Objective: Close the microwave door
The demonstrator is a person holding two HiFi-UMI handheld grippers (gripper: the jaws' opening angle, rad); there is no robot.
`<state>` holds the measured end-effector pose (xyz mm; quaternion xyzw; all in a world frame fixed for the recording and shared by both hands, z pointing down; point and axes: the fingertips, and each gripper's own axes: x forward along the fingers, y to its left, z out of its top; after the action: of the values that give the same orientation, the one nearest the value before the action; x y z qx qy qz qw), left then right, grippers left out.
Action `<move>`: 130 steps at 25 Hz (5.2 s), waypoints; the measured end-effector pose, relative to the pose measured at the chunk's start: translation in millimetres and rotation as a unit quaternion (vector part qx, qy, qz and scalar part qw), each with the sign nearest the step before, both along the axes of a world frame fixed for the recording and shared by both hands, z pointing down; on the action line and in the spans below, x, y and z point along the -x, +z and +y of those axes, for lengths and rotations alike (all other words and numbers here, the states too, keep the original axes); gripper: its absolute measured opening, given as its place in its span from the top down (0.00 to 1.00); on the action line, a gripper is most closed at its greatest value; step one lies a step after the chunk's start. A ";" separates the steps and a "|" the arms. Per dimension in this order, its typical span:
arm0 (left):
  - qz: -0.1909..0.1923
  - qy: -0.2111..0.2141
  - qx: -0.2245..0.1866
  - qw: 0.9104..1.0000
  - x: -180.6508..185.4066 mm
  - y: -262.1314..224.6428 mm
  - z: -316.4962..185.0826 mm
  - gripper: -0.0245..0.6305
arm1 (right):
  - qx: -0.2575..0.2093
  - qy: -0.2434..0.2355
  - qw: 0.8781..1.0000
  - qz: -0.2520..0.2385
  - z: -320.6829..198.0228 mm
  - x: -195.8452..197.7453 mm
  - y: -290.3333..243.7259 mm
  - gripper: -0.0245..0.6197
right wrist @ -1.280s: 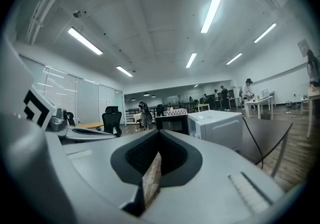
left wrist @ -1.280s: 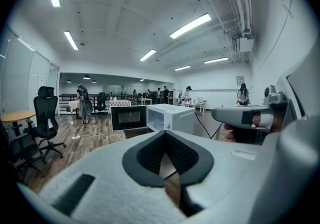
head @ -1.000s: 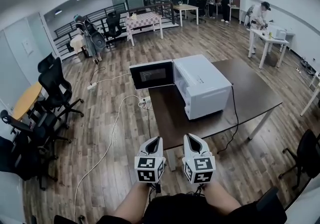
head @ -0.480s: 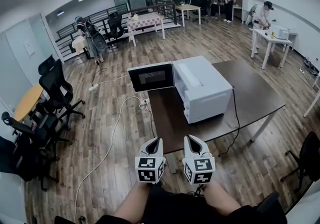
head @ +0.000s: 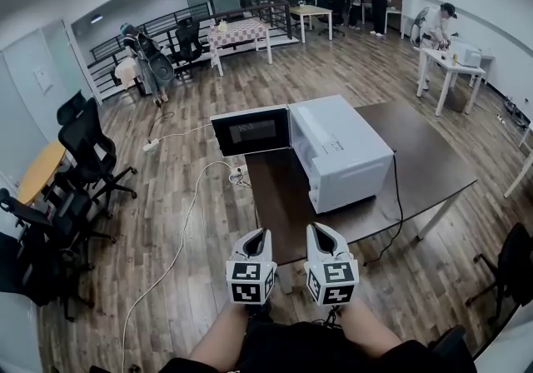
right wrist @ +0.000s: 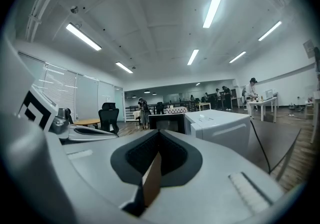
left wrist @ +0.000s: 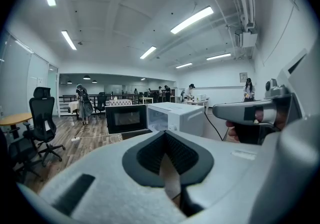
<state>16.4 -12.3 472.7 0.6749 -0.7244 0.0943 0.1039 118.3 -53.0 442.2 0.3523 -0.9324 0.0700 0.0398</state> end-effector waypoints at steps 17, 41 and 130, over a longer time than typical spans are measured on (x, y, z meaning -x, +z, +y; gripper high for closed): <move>0.010 0.025 0.010 1.000 103.2 5.0 -90.6 0.95 | 0.009 0.027 0.999 0.023 -76.3 94.5 7.0 0.95; 0.018 0.083 0.026 0.996 275.2 18.3 -200.2 0.95 | 0.025 0.114 0.992 0.041 -165.5 230.6 18.2 0.95; -0.064 0.400 0.160 0.900 398.7 90.7 -328.7 0.63 | 0.066 0.153 0.978 0.127 -187.3 220.8 71.7 0.95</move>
<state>-382.3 -340.9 563.4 0.8746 -0.3740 0.2855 0.1172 -102.5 -240.3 513.9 0.4934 -0.8482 0.0916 0.1695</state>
